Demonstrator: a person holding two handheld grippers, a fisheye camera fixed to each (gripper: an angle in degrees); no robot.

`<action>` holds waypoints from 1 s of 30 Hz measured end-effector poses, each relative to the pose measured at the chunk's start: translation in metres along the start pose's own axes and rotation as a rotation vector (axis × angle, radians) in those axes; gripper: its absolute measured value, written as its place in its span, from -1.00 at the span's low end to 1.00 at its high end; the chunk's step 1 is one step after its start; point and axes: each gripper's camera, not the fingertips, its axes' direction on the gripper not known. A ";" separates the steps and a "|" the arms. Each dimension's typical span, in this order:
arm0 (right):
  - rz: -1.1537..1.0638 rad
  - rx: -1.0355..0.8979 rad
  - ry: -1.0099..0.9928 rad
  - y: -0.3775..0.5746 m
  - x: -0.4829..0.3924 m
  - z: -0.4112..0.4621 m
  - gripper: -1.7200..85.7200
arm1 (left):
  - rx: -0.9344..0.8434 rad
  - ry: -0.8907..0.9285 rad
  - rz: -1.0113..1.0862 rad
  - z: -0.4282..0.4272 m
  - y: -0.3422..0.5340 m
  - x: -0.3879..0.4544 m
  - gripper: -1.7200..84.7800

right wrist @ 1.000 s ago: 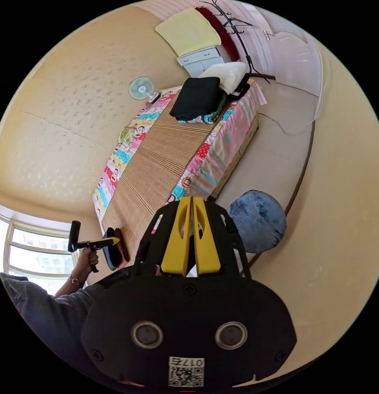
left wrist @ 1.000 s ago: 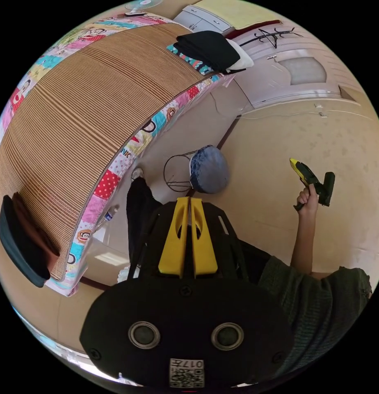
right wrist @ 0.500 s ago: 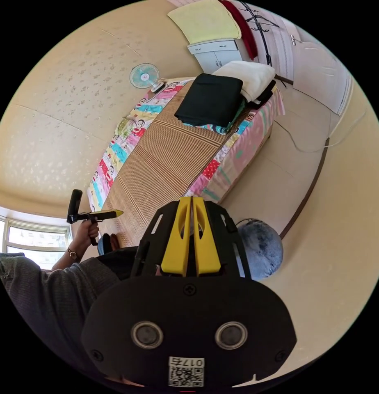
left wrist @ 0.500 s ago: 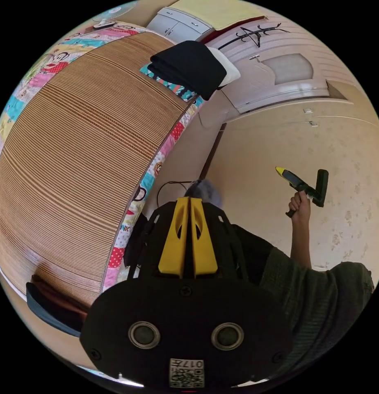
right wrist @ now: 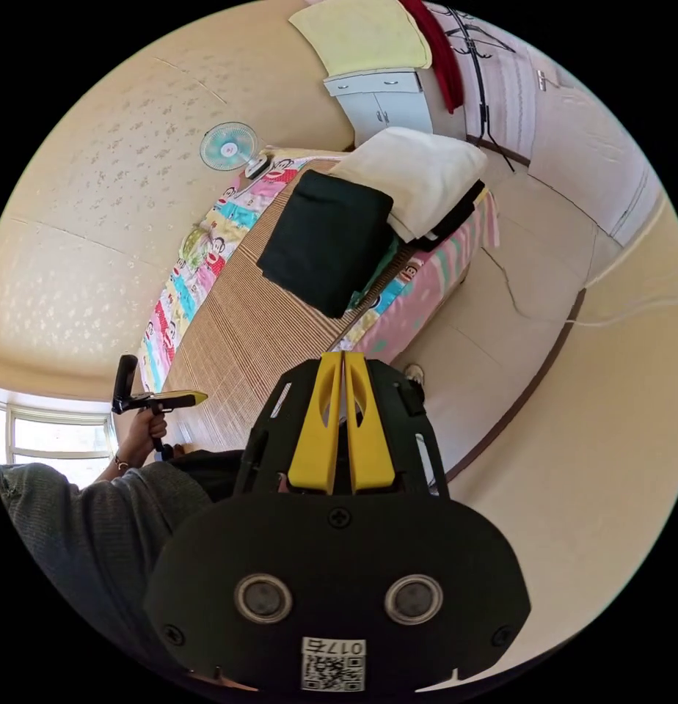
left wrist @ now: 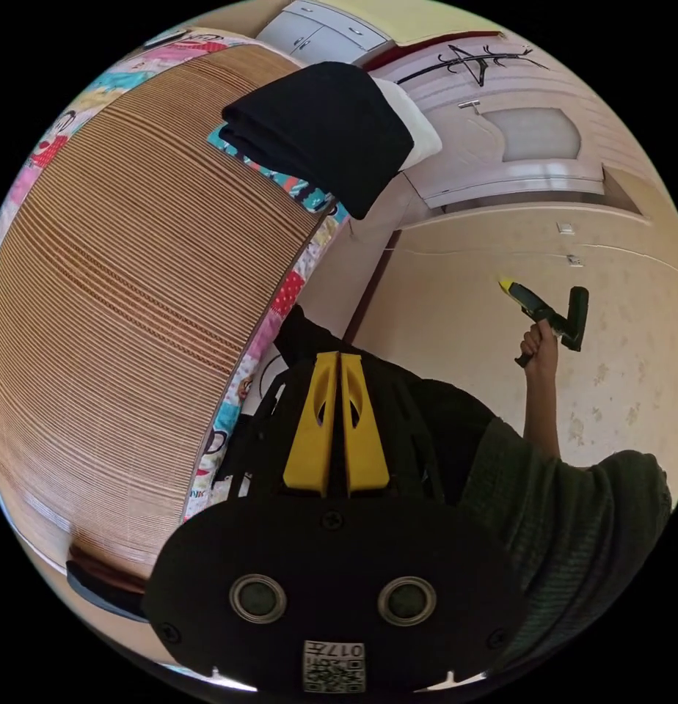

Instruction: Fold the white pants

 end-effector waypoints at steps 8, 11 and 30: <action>-0.163 -0.033 0.007 -0.171 0.062 -0.054 -0.95 | 0.080 0.035 -0.061 0.043 -0.165 0.051 -0.98; -0.134 -0.107 0.028 -0.217 0.091 -0.050 -0.95 | 0.051 -0.105 0.041 0.057 -0.216 0.090 -0.98; -0.207 -0.081 -0.200 -0.398 0.086 -0.109 -0.95 | 0.365 0.169 0.115 0.072 -0.442 0.068 -0.84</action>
